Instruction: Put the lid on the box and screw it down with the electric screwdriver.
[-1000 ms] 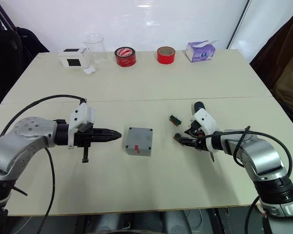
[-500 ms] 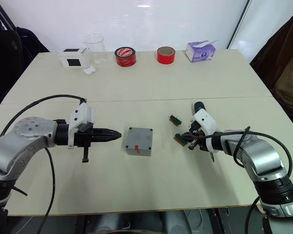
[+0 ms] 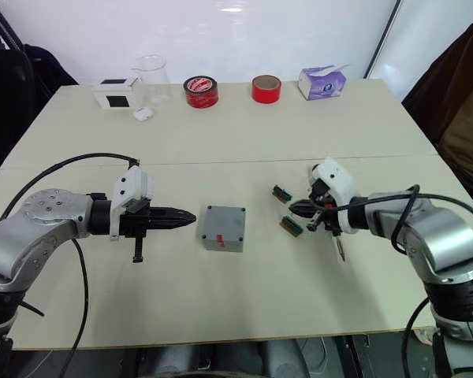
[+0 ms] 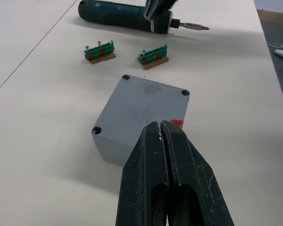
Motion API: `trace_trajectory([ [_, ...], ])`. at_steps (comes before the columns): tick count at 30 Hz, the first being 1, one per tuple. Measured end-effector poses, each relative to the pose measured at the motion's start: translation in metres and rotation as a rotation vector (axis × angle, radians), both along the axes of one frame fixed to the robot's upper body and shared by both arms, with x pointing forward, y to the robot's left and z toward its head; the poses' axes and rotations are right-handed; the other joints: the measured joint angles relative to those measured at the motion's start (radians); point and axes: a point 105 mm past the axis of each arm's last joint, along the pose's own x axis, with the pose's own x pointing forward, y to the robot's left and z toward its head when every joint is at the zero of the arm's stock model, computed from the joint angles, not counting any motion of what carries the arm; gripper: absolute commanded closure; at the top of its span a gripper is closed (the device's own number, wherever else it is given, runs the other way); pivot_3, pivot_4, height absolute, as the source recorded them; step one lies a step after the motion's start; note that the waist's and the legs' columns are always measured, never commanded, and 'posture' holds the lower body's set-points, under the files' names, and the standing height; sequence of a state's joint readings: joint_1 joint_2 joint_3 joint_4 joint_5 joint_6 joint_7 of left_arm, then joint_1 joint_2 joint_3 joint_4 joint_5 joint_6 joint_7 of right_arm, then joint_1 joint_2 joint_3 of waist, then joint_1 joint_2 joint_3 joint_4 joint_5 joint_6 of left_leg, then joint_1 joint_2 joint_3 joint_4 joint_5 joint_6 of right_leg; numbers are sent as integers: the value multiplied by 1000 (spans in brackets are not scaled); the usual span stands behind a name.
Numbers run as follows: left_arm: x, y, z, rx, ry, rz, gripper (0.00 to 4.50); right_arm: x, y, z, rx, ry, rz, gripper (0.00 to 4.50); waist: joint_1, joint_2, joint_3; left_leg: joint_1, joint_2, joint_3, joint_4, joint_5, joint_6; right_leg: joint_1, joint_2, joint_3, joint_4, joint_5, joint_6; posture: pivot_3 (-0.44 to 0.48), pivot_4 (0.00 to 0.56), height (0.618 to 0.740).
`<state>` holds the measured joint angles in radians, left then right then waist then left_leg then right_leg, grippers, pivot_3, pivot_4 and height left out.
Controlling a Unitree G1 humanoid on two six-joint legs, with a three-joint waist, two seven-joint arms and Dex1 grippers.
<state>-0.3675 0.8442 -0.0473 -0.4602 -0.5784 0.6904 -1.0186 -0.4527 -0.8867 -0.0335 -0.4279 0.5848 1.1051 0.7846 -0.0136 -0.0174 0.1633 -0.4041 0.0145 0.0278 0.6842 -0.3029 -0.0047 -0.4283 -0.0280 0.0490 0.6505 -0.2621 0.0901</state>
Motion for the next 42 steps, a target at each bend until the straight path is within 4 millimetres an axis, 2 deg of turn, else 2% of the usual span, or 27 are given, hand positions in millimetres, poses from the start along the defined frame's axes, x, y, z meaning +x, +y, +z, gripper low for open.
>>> trace_trajectory([
  [1, 0, 0, 0, 0, 0, 1, 4500, 0, 1, 0, 1, 1, 4, 4427, 0, 0, 0, 0, 0, 0, 0, 0, 0, 0, 0, 0, 0, 0, 0, 0, 150, 740],
  [8, 3, 2, -1, -5, 4, 19, 4500, 4, 49, 33, 59, -100, 167, 4427, -2, 0, 0, 0, 0, 0, 0, 0, 0, 0, 0, 0, 1, 0, 0, 0, 150, 740],
  [12, 3, 5, -4, -6, 12, 42, 4500, 1, 82, 29, 63, -97, 279, 4427, -2, 0, 0, 0, 0, 0, 0, 0, 0, 0, -1, 0, 1, 0, 0, 0, 150, 740],
  [14, 3, 8, -5, -6, 14, 57, 4500, 1, 86, 21, 47, -82, 292, 4427, 2, 0, 0, 0, -1, 0, 0, 0, 0, 0, -2, -1, 0, 0, 0, 0, 150, 740],
  [26, 2, 8, -4, -1, -5, 76, 4500, 14, 84, -2, -28, -105, 290, 4427, -1, 0, 0, 0, -1, 0, 0, 0, 0, 0, -2, -1, 1, 0, 0, 0, 150, 740],
  [42, 0, 7, -3, 0, -12, 72, 4500, 13, 79, -12, -55, -101, 288, 4427, 0, 0, 0, 0, -1, 0, 0, 0, 0, 0, -2, -1, 1, 0, 0, 0, 150, 740],
])
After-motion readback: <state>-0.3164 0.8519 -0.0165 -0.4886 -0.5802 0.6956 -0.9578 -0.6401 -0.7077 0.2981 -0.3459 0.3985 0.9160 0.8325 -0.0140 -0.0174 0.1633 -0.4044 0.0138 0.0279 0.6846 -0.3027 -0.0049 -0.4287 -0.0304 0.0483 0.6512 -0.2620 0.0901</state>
